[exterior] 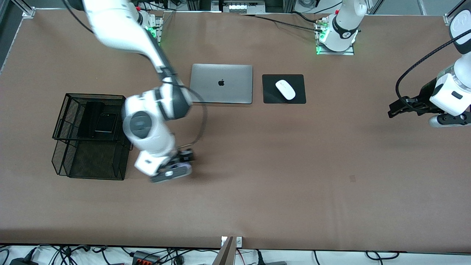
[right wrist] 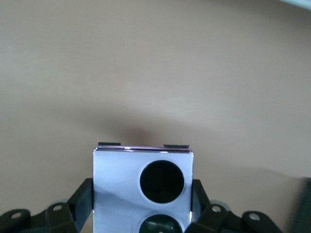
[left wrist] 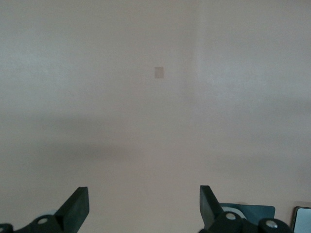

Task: Place phones with both arms
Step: 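Carry the white phone over the mesh basket with the right gripper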

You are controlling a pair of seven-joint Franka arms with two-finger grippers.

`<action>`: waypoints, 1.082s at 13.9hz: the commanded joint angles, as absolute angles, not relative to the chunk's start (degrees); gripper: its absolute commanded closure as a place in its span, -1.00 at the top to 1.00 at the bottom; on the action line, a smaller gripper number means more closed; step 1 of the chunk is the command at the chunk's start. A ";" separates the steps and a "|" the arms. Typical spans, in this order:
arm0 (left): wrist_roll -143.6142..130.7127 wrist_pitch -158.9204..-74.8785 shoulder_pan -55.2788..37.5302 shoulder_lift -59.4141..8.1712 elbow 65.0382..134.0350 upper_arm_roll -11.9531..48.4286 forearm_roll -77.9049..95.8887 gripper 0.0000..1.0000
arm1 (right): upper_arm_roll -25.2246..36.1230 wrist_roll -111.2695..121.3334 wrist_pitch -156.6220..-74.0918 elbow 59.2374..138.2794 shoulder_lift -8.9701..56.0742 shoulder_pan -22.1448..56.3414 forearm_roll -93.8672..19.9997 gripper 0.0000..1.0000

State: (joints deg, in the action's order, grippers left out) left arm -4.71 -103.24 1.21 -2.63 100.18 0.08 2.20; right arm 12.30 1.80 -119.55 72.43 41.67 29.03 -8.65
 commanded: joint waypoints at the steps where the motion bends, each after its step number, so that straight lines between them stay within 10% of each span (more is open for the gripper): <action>1: -3.08 -102.74 1.23 -2.37 100.37 0.00 2.46 1.00 | 11.69 8.60 -114.29 74.09 37.63 24.89 -8.70 -0.29; 15: 1.14 -93.43 0.88 -4.39 97.47 0.00 0.70 1.00 | 11.69 14.68 -114.51 82.87 37.44 3.87 -8.70 -0.26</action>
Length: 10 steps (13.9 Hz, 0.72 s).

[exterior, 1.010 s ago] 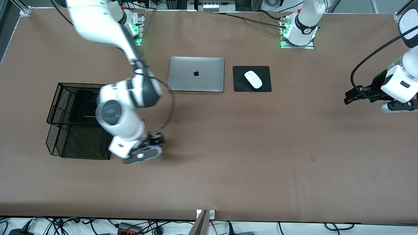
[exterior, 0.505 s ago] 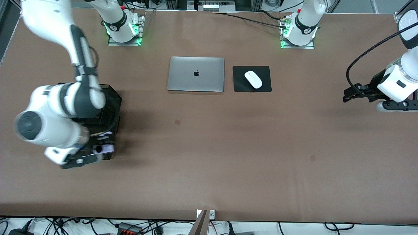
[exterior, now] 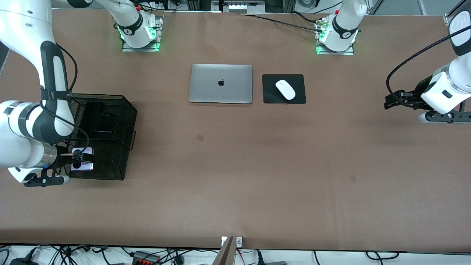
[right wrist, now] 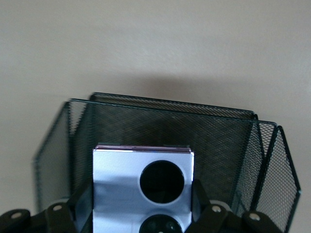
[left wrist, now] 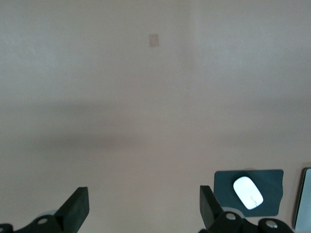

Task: Place phones with both arms
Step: 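Carry the white phone over the mesh basket with the right gripper, then lower the white phone into the basket and open the right gripper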

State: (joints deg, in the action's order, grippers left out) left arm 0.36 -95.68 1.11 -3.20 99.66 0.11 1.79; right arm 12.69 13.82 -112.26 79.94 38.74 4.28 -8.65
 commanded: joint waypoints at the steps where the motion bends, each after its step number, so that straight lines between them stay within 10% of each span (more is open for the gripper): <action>1: 1.06 -93.34 0.88 -4.39 97.47 0.00 0.70 1.00 | 11.78 14.68 -114.52 83.14 37.53 3.78 -8.70 -0.26; 6: 0.88 -91.85 0.88 -4.66 96.43 0.00 0.70 1.00 | 11.69 14.68 -119.00 87.18 37.62 3.60 -8.61 -0.26; 10: 1.05 -90.88 1.05 -5.89 94.83 0.00 0.70 1.00 | 11.69 14.50 -118.83 87.98 37.62 3.43 -8.96 0.75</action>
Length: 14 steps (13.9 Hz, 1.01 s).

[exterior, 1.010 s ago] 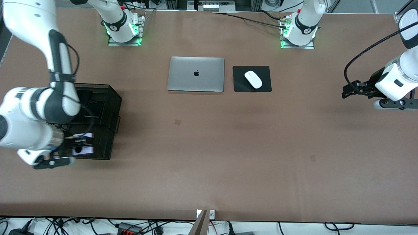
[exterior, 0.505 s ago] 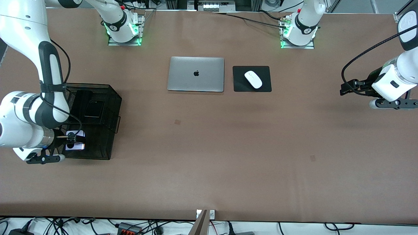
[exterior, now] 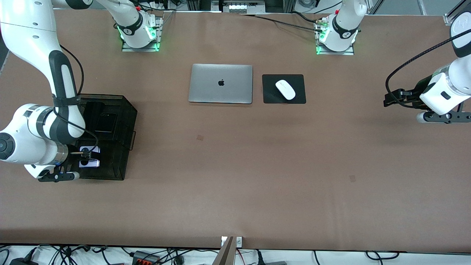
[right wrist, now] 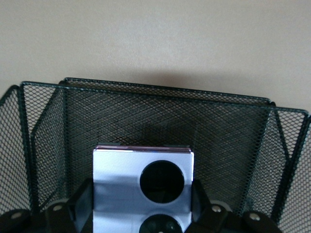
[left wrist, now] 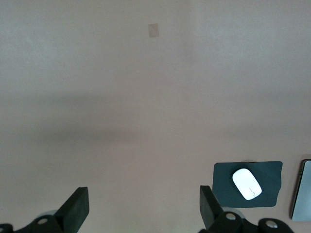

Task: Place phones with both arms
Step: 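Lower the white phone into the basket and open the right gripper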

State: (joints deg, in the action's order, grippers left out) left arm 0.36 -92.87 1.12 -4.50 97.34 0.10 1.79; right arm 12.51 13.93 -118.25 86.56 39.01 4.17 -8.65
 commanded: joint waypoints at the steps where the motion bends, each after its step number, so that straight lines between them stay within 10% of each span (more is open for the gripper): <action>1: 0.88 -90.53 1.05 -5.89 94.83 0.00 0.70 1.00 | 11.69 14.33 -118.74 87.98 37.53 3.43 -8.96 1.00; 14: 1.23 -90.97 1.40 -5.98 94.75 -0.17 0.79 1.00 | 11.69 9.67 -106.72 85.35 21.28 4.48 -7.05 1.00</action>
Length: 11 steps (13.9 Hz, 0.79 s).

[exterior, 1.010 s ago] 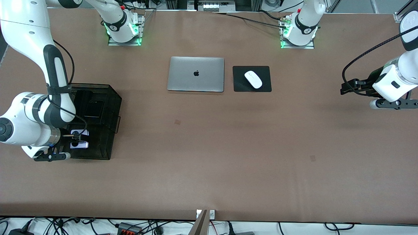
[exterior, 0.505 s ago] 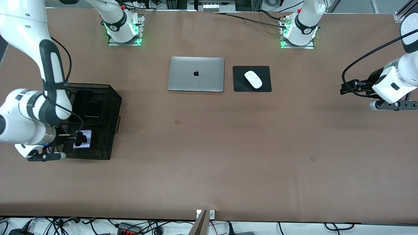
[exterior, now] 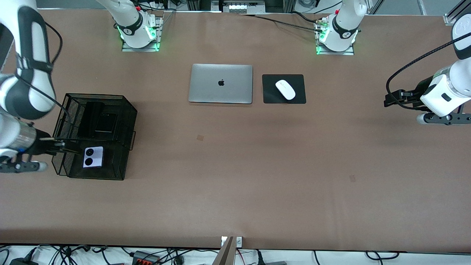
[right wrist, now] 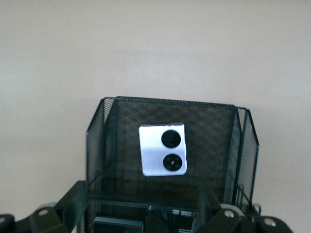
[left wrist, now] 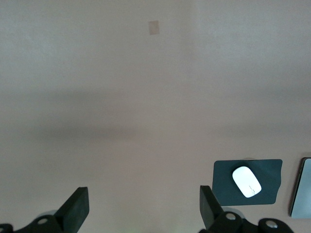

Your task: Place phones with both arms

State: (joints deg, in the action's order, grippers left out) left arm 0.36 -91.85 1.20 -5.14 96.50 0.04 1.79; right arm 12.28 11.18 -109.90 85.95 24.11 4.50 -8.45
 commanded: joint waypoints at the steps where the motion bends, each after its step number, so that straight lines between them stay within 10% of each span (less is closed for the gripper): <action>1: 1.32 -91.49 1.49 -5.98 94.75 -0.26 0.79 1.00 | 11.43 8.71 -105.05 84.21 20.31 4.83 -5.20 1.00; 11: 1.32 -91.32 1.41 -5.89 94.75 -0.26 1.14 1.00 | 12.22 1.49 -97.56 80.86 14.06 8.26 -3.16 1.00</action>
